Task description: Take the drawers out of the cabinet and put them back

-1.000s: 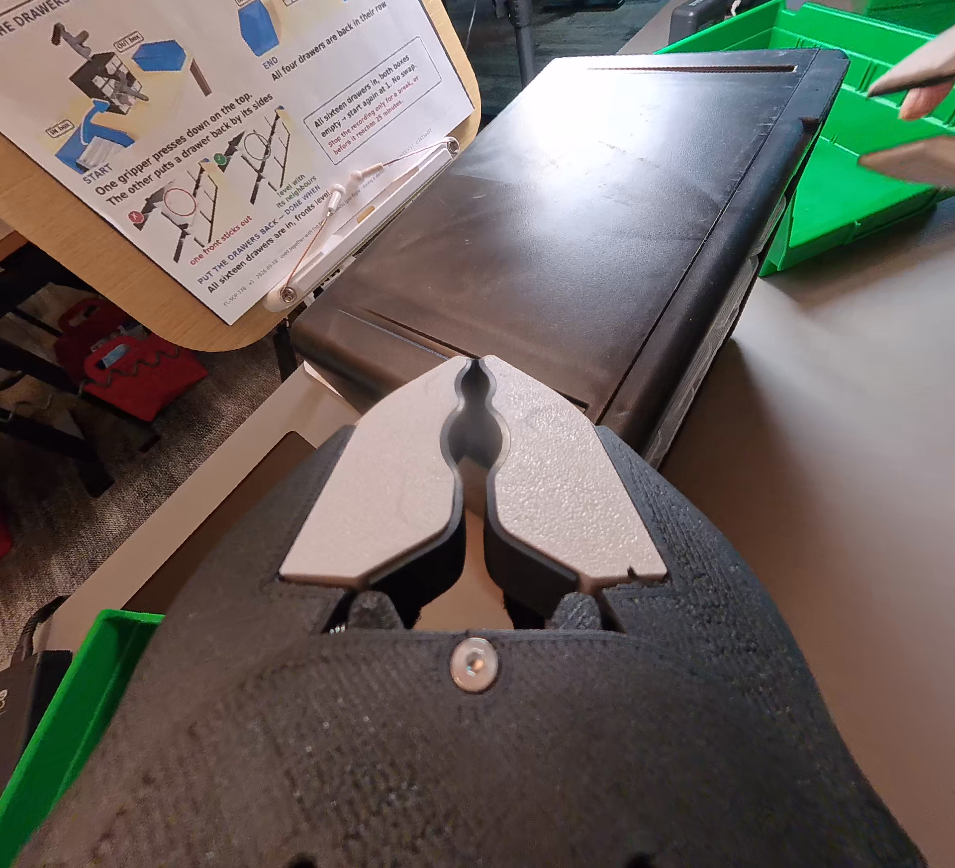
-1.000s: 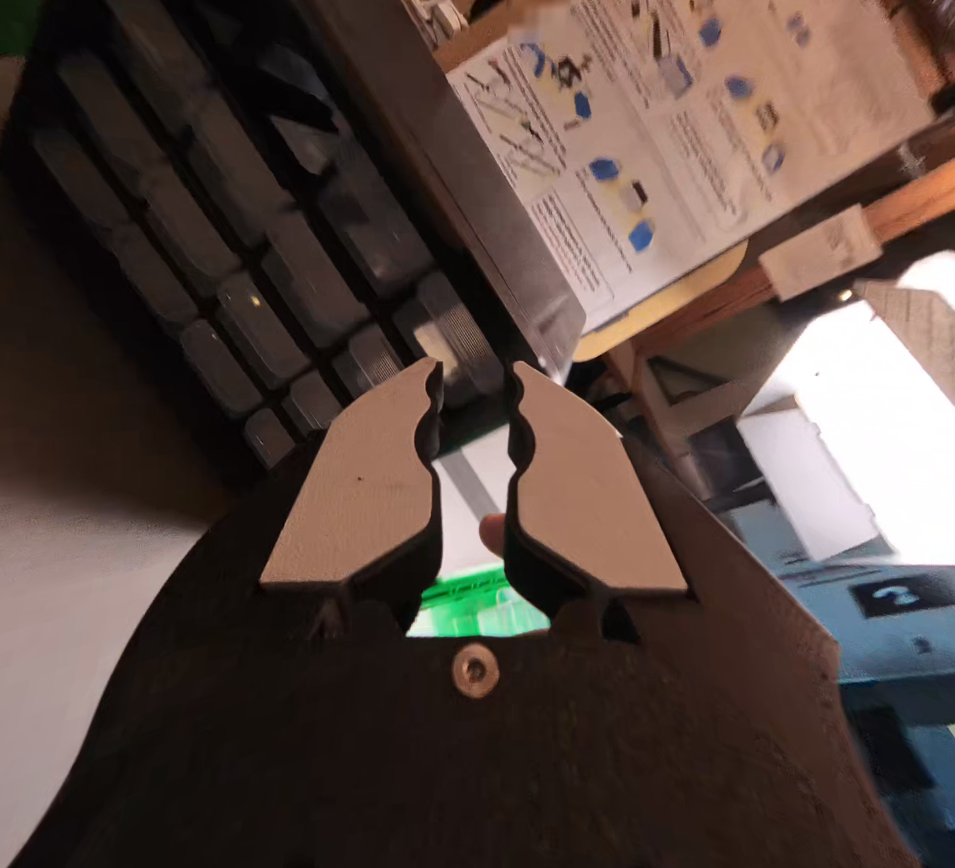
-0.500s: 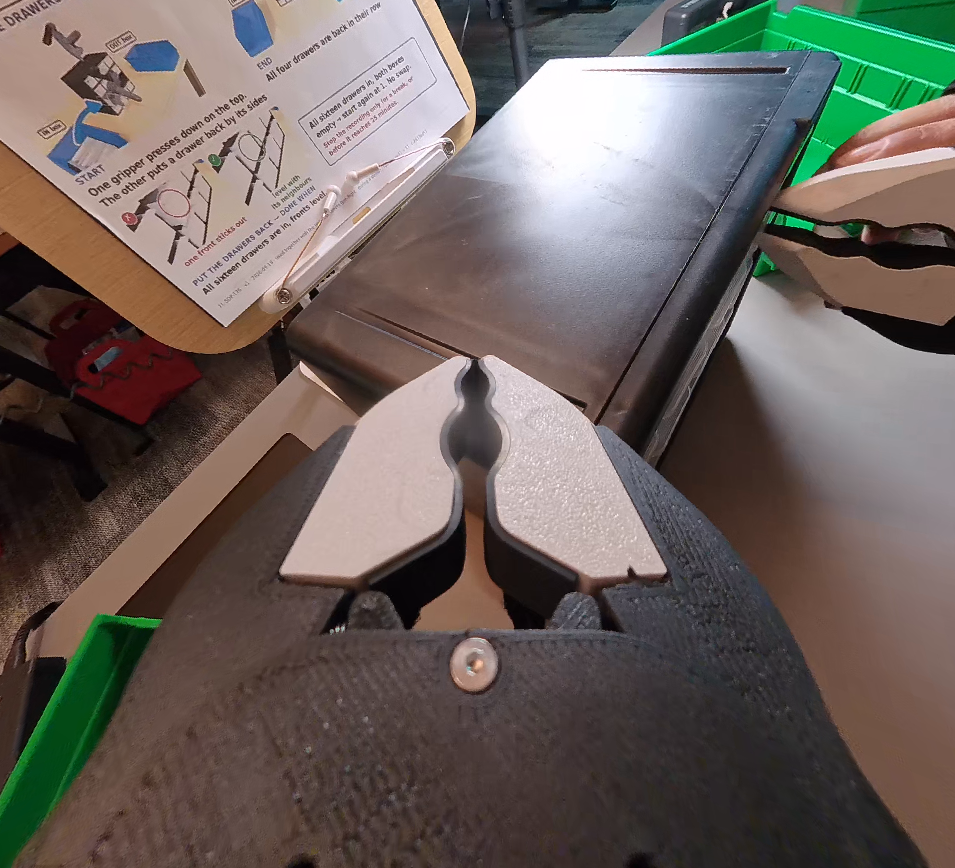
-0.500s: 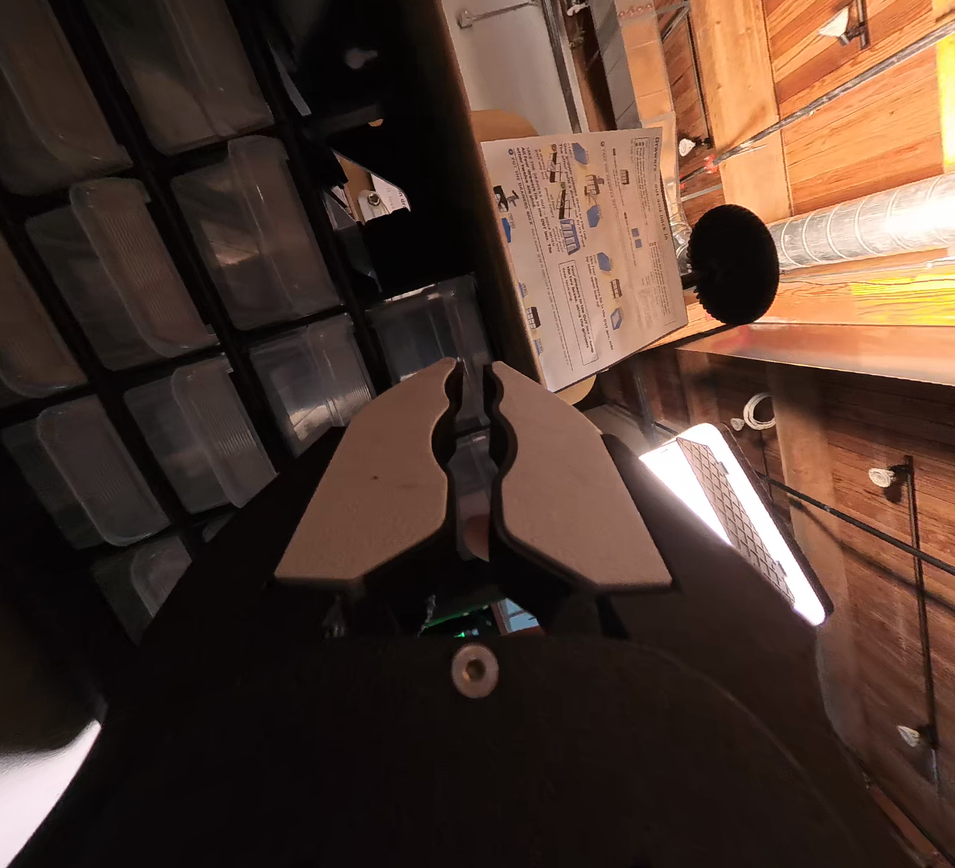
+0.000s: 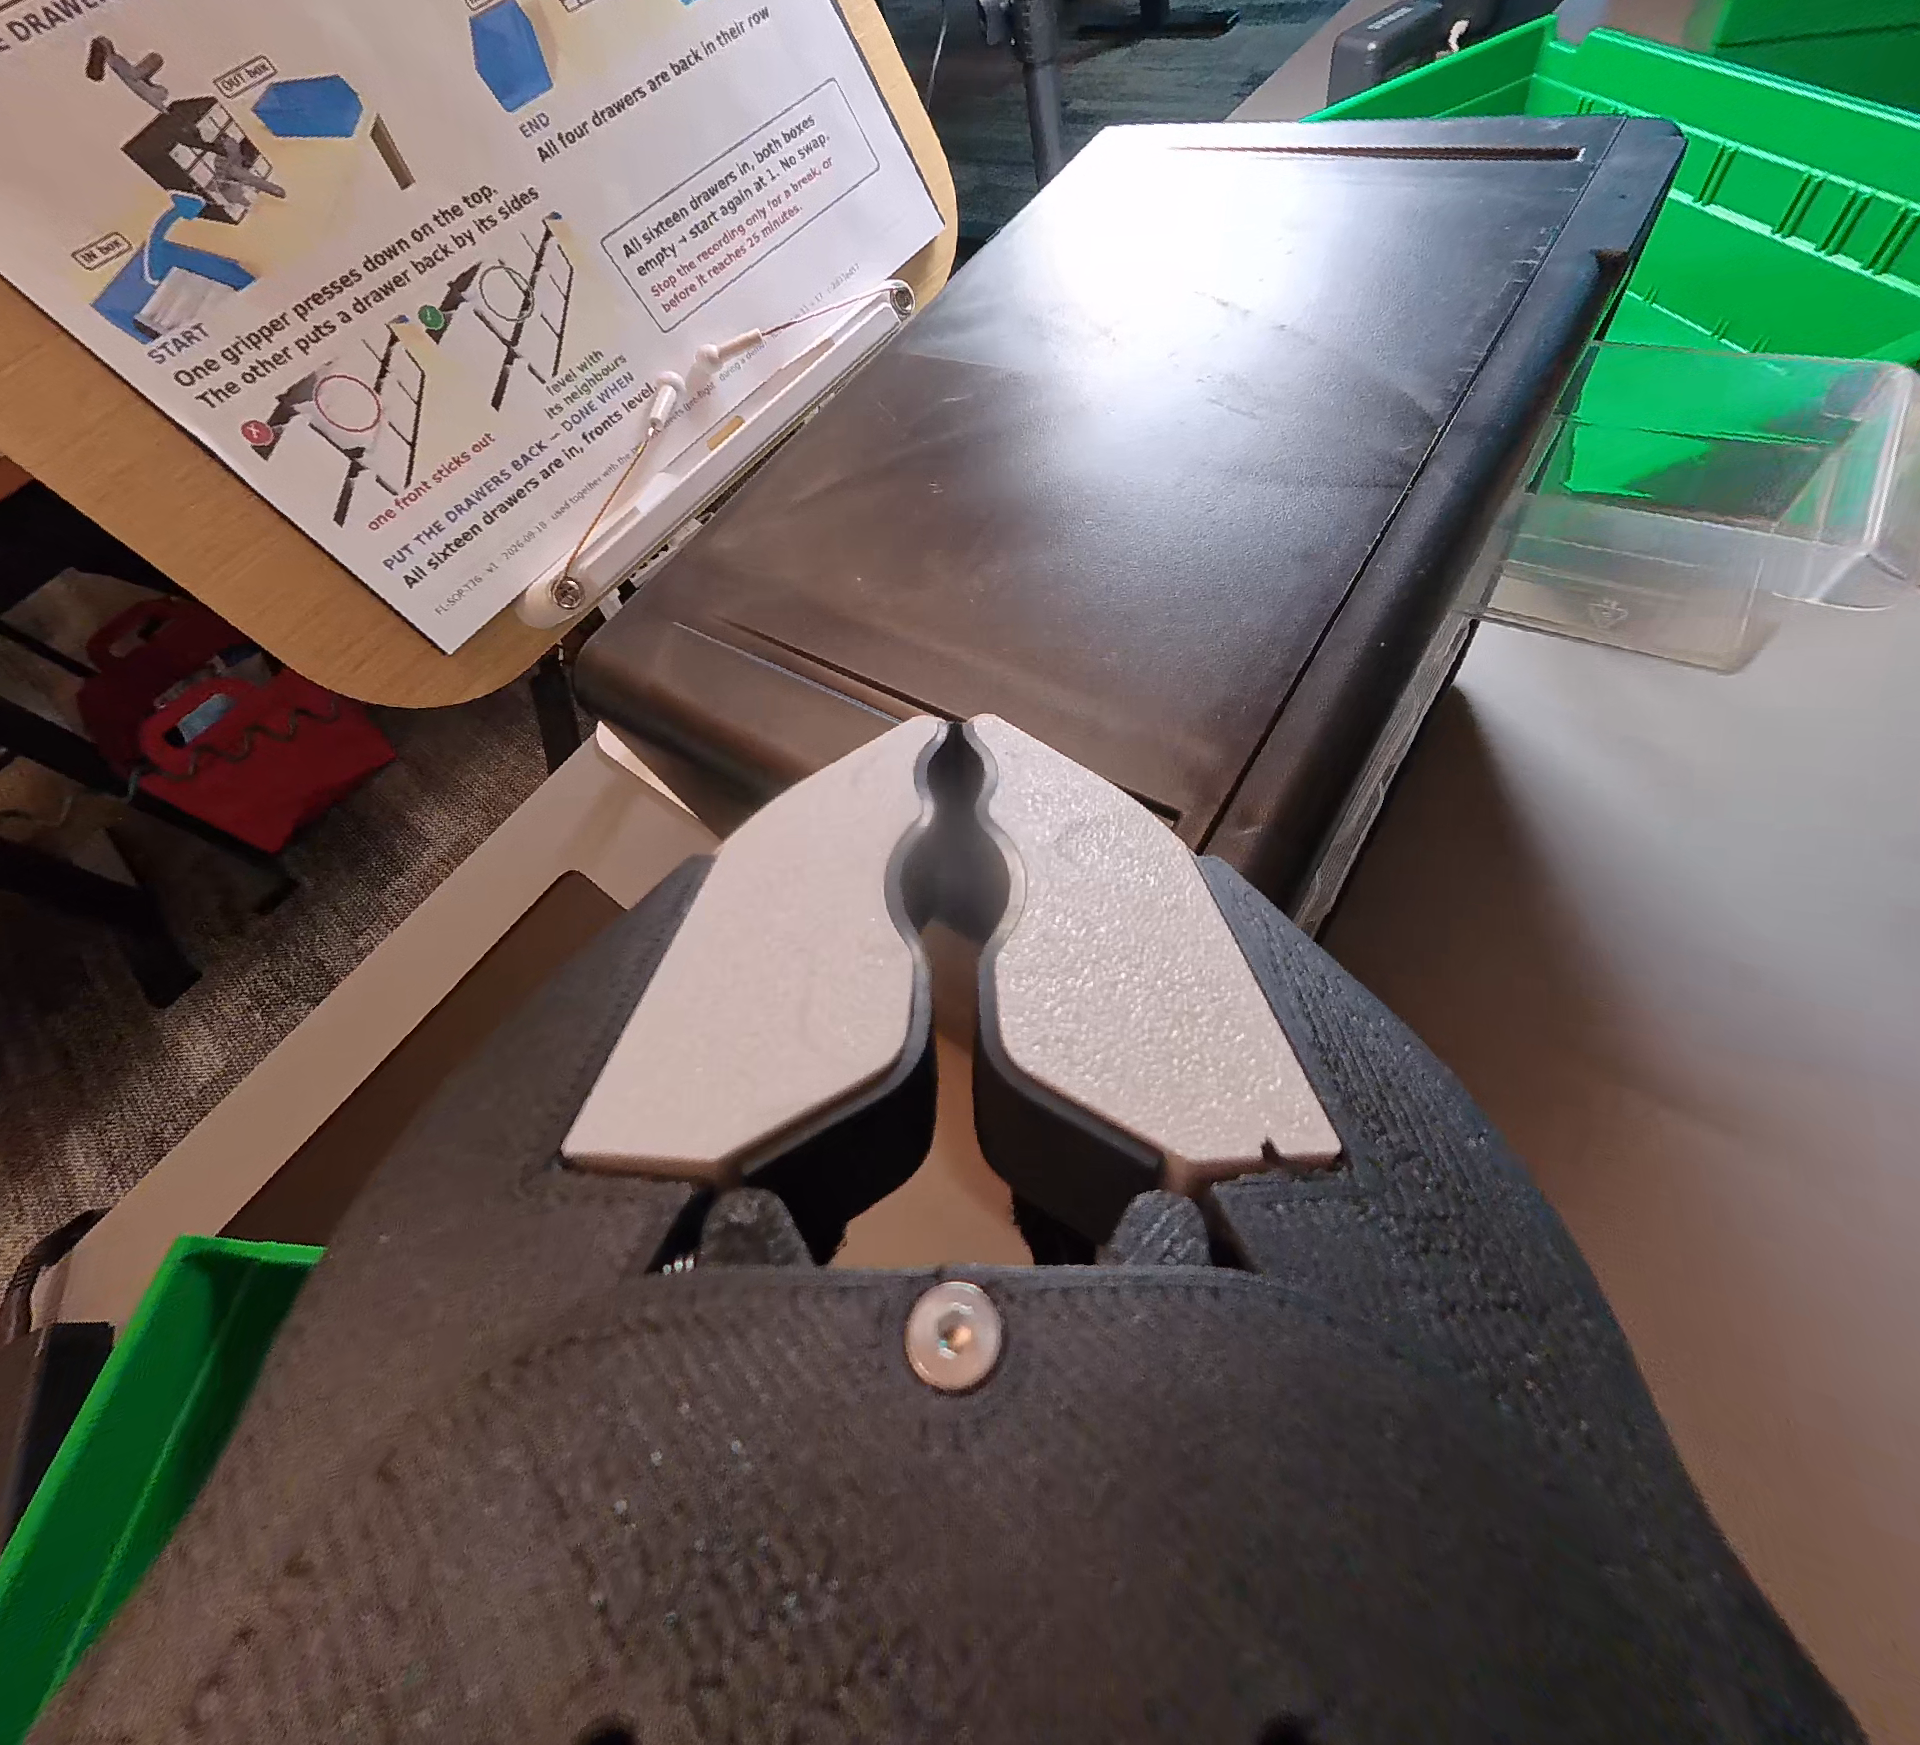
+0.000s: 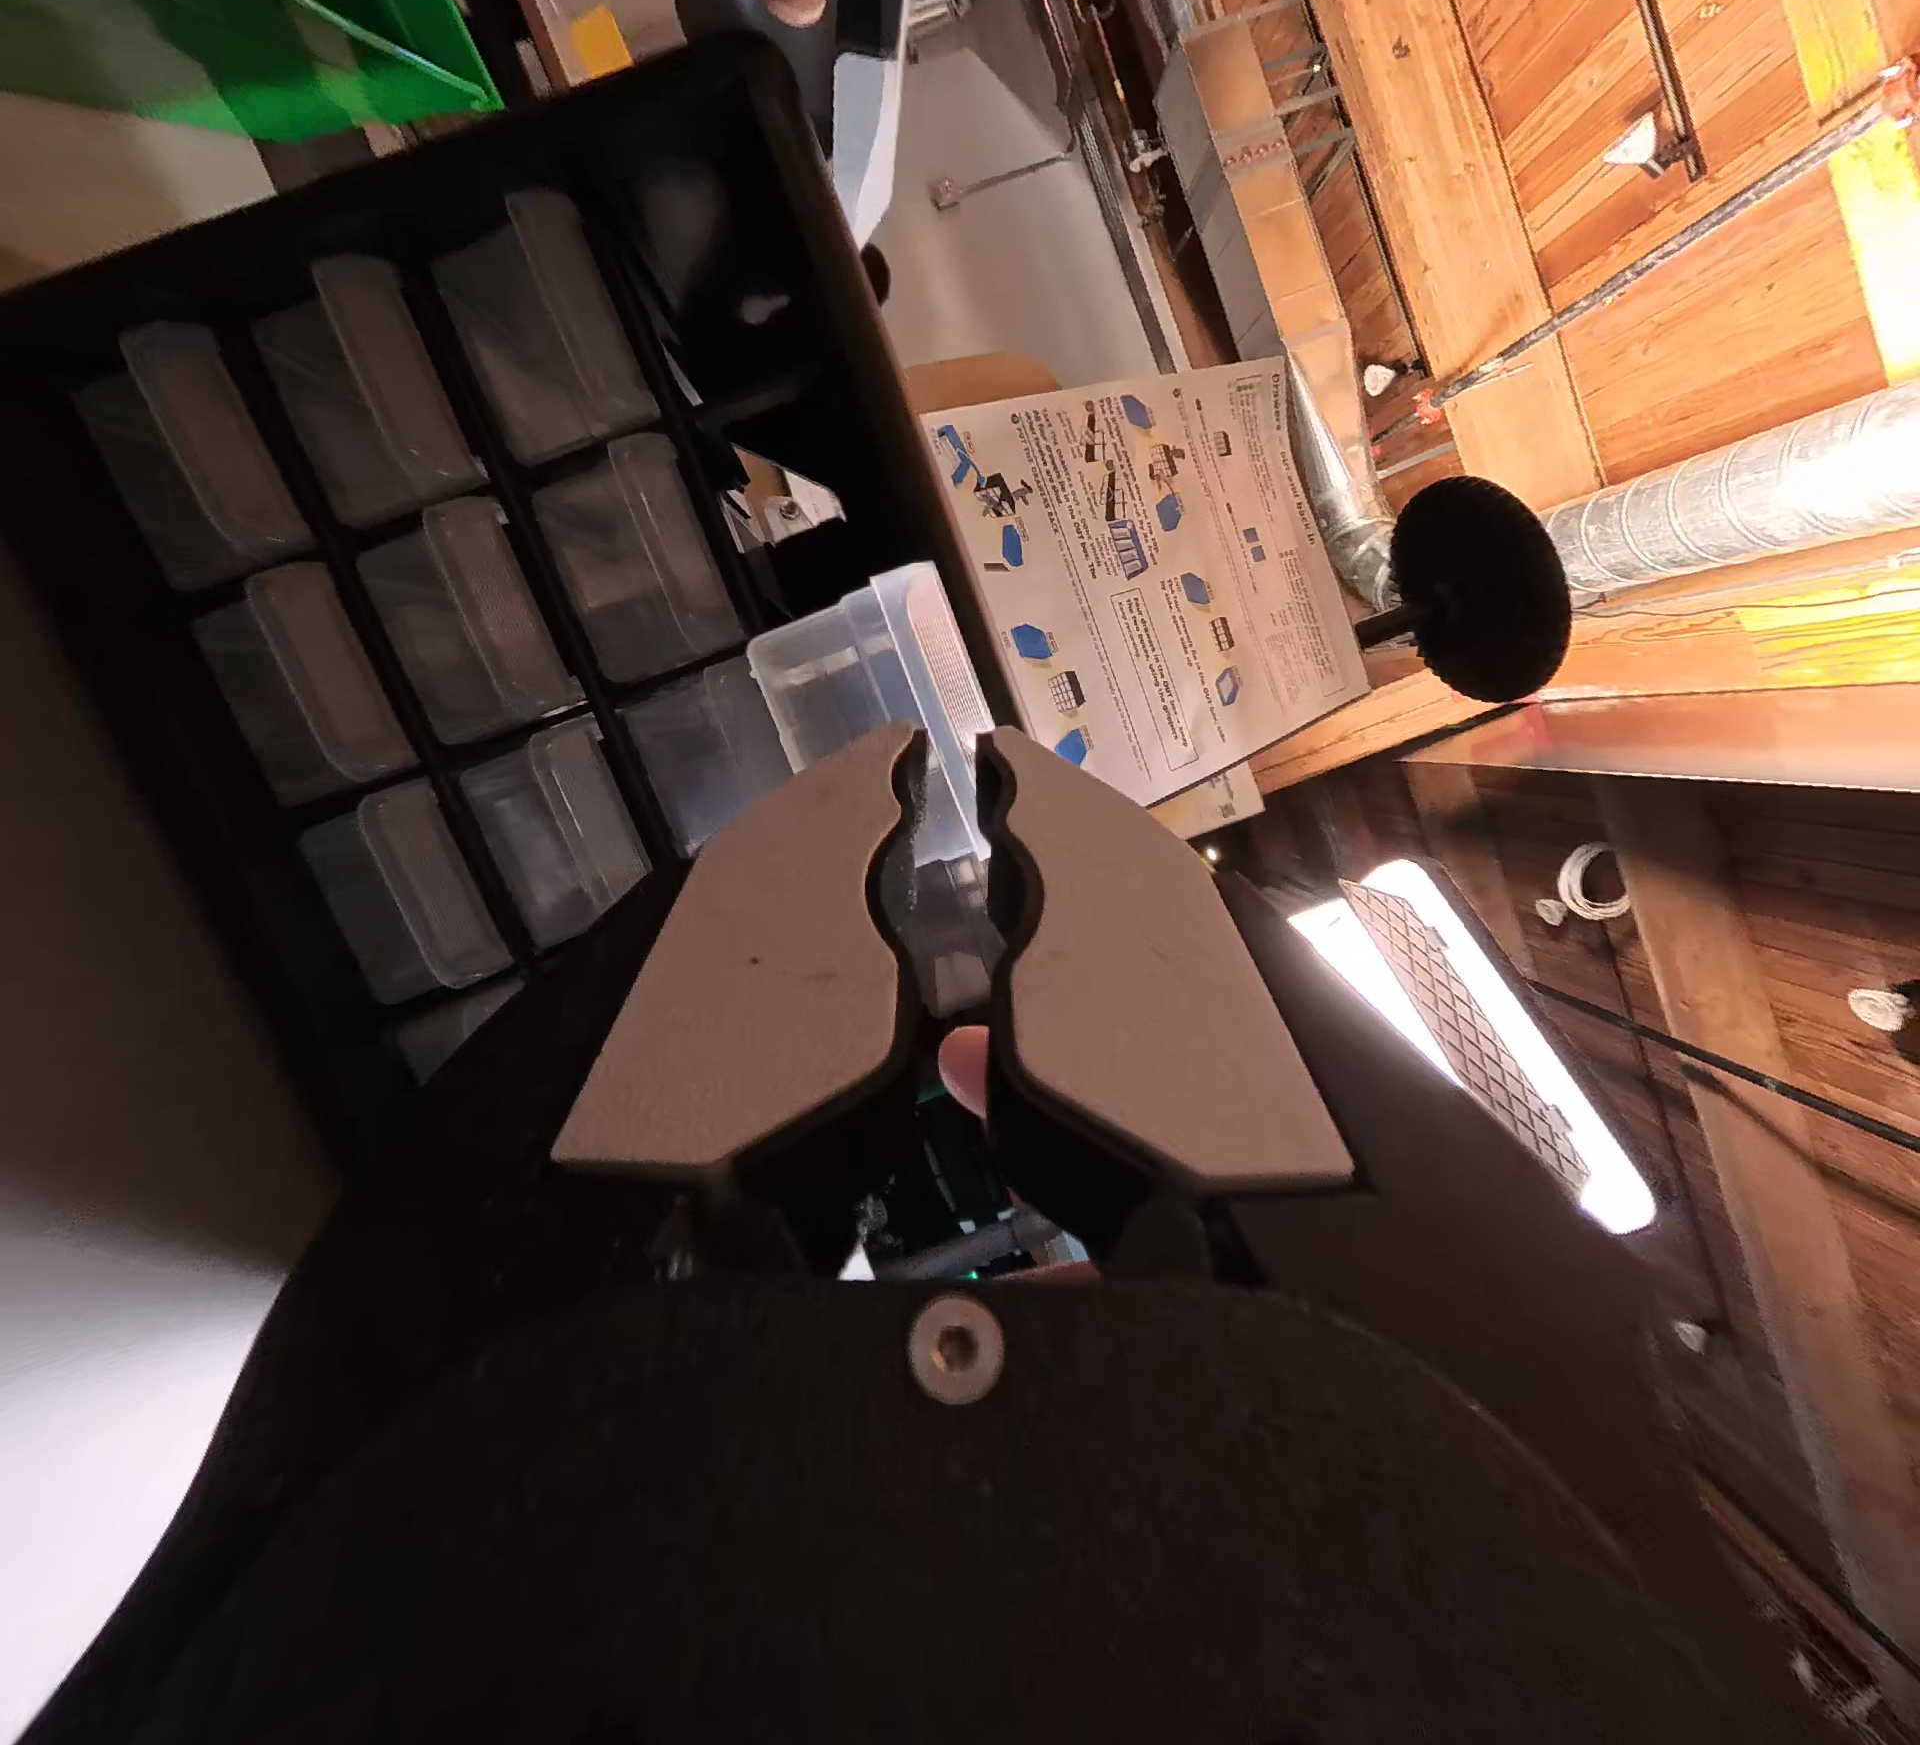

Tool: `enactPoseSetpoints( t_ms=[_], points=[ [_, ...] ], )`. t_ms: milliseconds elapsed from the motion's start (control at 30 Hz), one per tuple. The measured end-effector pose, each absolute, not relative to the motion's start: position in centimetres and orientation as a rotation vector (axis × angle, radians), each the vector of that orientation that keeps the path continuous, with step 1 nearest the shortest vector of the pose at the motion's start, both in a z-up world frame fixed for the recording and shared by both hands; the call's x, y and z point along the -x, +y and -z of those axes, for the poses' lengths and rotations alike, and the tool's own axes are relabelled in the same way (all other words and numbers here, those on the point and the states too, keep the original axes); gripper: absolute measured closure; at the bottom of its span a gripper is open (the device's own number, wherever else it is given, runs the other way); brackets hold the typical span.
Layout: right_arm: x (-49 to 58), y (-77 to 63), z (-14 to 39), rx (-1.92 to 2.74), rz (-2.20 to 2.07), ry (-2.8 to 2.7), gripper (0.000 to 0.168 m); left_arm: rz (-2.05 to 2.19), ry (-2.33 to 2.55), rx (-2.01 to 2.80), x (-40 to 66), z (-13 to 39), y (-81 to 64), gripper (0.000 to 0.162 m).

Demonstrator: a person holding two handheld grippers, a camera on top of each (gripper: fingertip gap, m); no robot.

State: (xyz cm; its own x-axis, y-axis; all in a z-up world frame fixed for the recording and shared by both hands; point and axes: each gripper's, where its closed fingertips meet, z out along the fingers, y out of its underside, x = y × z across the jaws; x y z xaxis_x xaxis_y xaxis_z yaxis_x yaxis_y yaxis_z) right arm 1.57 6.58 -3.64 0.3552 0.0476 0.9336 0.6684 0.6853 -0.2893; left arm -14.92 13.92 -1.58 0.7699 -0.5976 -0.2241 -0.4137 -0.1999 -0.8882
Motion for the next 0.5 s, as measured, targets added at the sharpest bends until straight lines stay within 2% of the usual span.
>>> enactPoseSetpoints(
  t_ms=[33, 333, 500],
  points=[
    [-1.6, 6.4, 3.6, 0.745, 0.436, -1.166, 0.16, 0.201, 0.78, 1.83, 14.9, 1.6, 13.9, 0.161],
    [-1.6, 6.5, 4.1, 0.803, 0.374, -1.286, 0.138, 0.2, 0.781, 1.829, 14.9, 1.6, 13.9, 0.161],
    [-1.2, 7.3, 4.0, 0.818, 0.374, -1.42, 0.137, 0.197, 0.782, 1.829, 14.9, 1.6, 13.9, 0.161]
  ],
)
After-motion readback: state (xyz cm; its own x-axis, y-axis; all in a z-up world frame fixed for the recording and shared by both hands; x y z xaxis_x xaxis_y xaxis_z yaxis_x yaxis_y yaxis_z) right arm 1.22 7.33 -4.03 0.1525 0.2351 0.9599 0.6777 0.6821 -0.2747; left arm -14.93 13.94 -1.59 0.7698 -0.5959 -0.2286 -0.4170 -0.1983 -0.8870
